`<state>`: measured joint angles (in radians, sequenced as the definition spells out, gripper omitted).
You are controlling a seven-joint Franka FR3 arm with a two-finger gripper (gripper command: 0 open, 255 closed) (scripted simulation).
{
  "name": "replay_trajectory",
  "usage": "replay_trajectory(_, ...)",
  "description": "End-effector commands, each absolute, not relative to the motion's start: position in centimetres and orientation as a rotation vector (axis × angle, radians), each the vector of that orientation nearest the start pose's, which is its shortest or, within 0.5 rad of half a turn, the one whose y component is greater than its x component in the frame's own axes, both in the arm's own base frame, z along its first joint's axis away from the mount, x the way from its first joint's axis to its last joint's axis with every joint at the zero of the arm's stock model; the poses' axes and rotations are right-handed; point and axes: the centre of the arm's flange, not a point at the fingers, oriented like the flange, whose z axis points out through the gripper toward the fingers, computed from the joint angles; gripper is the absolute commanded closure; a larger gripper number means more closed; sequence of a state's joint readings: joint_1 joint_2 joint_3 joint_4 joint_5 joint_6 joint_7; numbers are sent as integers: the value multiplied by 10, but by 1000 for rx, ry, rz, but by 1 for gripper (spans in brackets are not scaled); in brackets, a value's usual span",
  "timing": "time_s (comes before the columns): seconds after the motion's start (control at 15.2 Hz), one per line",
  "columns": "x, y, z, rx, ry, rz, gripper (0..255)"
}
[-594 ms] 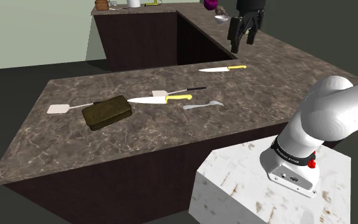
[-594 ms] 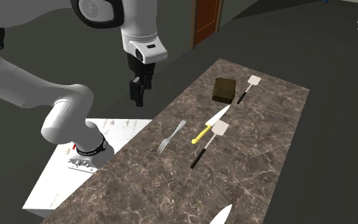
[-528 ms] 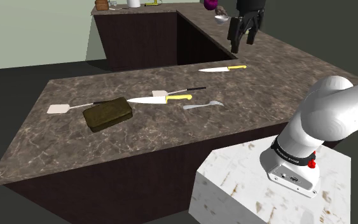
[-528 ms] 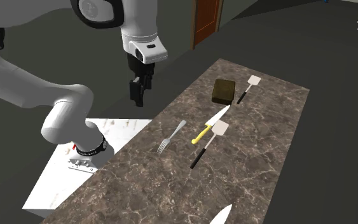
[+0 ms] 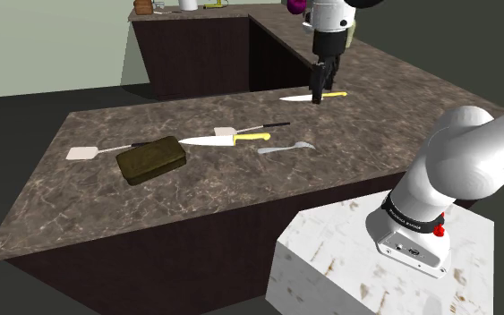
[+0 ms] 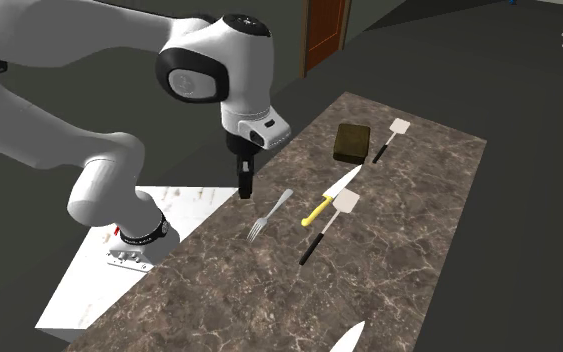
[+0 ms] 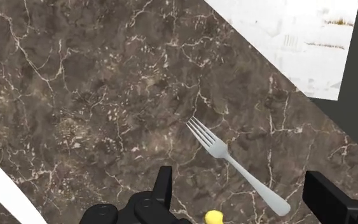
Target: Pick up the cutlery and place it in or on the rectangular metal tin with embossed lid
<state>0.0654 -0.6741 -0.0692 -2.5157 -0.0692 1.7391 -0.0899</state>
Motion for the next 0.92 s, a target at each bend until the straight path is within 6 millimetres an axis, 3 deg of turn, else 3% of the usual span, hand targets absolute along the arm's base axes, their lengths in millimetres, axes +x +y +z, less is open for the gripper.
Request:
replay_trajectory(0.0, 346, -10, 468, -3128, -314, 171, 0)
replay_trajectory(0.66, 389, 2, 341, -2944, -889, 215, 0)
replay_trajectory(0.86, 388, 3, 329, -2941, -896, 216, 0)
